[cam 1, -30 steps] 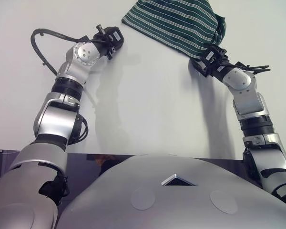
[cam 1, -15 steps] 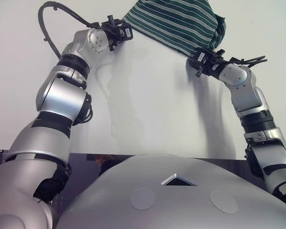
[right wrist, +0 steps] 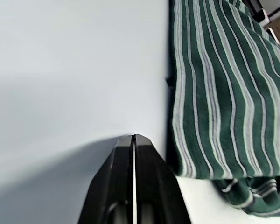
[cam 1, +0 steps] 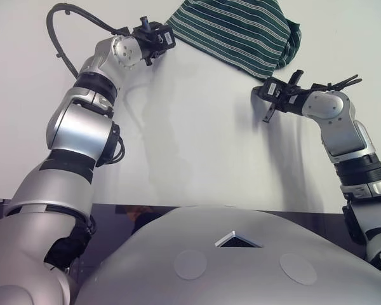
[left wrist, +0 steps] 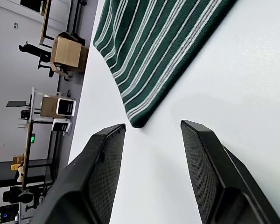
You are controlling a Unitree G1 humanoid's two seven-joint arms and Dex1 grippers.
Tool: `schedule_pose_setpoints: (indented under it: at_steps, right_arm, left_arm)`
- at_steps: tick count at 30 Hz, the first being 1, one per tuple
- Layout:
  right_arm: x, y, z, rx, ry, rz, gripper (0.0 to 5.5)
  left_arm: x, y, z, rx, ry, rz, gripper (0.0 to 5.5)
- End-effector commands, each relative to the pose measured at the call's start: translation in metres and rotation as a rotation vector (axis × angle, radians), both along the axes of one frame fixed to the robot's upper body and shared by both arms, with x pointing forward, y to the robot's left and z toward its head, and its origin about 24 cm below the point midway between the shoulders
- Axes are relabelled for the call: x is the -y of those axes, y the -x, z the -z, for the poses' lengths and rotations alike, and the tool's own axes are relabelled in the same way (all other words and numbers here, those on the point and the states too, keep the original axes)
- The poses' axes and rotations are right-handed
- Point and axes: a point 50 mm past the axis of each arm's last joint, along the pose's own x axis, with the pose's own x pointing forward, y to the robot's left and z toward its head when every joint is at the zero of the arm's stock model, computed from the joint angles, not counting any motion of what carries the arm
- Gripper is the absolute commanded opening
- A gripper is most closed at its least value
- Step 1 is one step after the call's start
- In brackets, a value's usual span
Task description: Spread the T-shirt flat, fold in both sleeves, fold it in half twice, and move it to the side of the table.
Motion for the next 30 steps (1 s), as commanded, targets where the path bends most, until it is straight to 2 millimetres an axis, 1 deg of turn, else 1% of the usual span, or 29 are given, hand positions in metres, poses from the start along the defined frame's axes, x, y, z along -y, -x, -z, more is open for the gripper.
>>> schedule_pose_setpoints:
  at_steps: [1, 2, 5, 8, 10, 12, 16, 18, 21, 23, 24, 25, 26, 28, 30]
  right_arm:
    - [0.011, 0.001, 0.02, -0.057, 0.055, 0.09, 0.7]
    - [0.013, -0.001, 0.019, -0.047, 0.061, 0.101, 0.78]
    - [0.02, -0.009, 0.018, -0.013, 0.09, 0.148, 1.3]
    - [0.022, -0.011, 0.024, -0.02, 0.142, 0.14, 1.3]
    - [0.017, -0.013, 0.021, -0.006, 0.127, 0.123, 1.3]
    - [0.017, -0.016, 0.02, 0.003, 0.113, 0.133, 1.3]
    - [0.016, -0.021, 0.023, 0.013, 0.099, 0.16, 0.32]
    - [0.015, -0.02, 0.023, 0.012, 0.097, 0.149, 0.02]
    - [0.015, -0.019, 0.02, 0.02, 0.101, 0.118, 0.02]
    - [0.006, -0.007, 0.014, -0.019, 0.041, 0.004, 0.02]
    - [0.0, 0.004, 0.011, -0.065, 0.006, -0.08, 0.02]
    - [-0.001, 0.018, 0.009, -0.124, -0.006, -0.152, 0.02]
    - [-0.001, 0.026, 0.007, -0.164, -0.009, -0.195, 0.02]
    - [0.016, 0.041, 0.005, -0.238, 0.057, -0.209, 0.02]
    - [0.031, 0.051, -0.002, -0.284, 0.085, -0.189, 0.02]
  left_arm:
    - [-0.006, 0.001, -0.002, 0.012, 0.036, -0.016, 2.17]
    - [-0.007, 0.001, -0.001, 0.012, 0.043, -0.019, 2.17]
    - [-0.006, 0.003, 0.001, 0.01, 0.064, -0.02, 2.17]
    - [-0.001, 0.004, -0.001, 0.02, 0.099, -0.011, 2.17]
    - [0.004, 0.003, -0.003, 0.029, 0.12, -0.003, 2.17]
    - [0.005, 0.005, 0.0, 0.027, 0.129, -0.004, 2.17]
    - [0.006, 0.009, 0.007, 0.013, 0.141, -0.005, 2.17]
    - [0.006, 0.01, 0.008, 0.011, 0.145, -0.006, 2.17]
    - [0.003, 0.01, 0.007, 0.015, 0.143, -0.01, 2.17]
    - [0.002, 0.011, 0.007, 0.018, 0.141, -0.004, 2.17]
    - [0.001, 0.012, 0.007, 0.016, 0.141, 0.009, 2.17]
    - [-0.001, 0.014, 0.007, 0.009, 0.131, 0.028, 2.17]
    - [-0.001, 0.015, 0.008, 0.004, 0.124, 0.041, 2.17]
    - [-0.01, 0.018, 0.009, -0.009, 0.062, 0.07, 2.17]
    - [-0.019, 0.022, 0.009, -0.033, 0.029, 0.105, 2.17]
